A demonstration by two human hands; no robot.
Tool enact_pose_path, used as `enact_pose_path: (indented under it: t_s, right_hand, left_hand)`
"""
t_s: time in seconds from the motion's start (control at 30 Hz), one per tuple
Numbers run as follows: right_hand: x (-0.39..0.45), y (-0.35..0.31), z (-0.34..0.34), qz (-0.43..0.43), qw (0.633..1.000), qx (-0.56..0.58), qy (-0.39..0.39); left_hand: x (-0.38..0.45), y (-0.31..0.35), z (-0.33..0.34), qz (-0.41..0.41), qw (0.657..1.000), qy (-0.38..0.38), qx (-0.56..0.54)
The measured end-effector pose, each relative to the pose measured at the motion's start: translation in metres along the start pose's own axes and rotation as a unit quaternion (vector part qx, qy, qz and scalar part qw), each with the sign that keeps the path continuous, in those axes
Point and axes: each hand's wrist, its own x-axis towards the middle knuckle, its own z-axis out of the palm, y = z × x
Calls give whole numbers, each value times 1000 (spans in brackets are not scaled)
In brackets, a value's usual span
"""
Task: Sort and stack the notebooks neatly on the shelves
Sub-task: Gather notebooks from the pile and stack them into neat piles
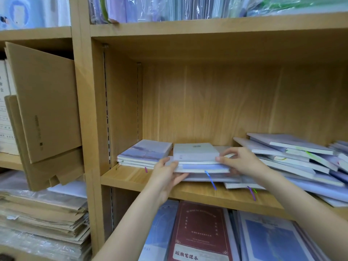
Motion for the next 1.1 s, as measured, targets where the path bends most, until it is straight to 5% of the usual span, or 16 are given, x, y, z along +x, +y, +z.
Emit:
enact_pose_path:
  t_s: [0.43,0.9,1.1]
  right_hand:
    - [25,1,19,50,976,211,11]
    - [42,-21,20,77,970,226,32]
    - [44,-25,13,91,967,233,53]
  left_hand:
    - [5,22,-15,182,966,-147,109]
    - [13,11,-32,76,997,18,-15]
    - [17,19,-43,121,990,59,-29]
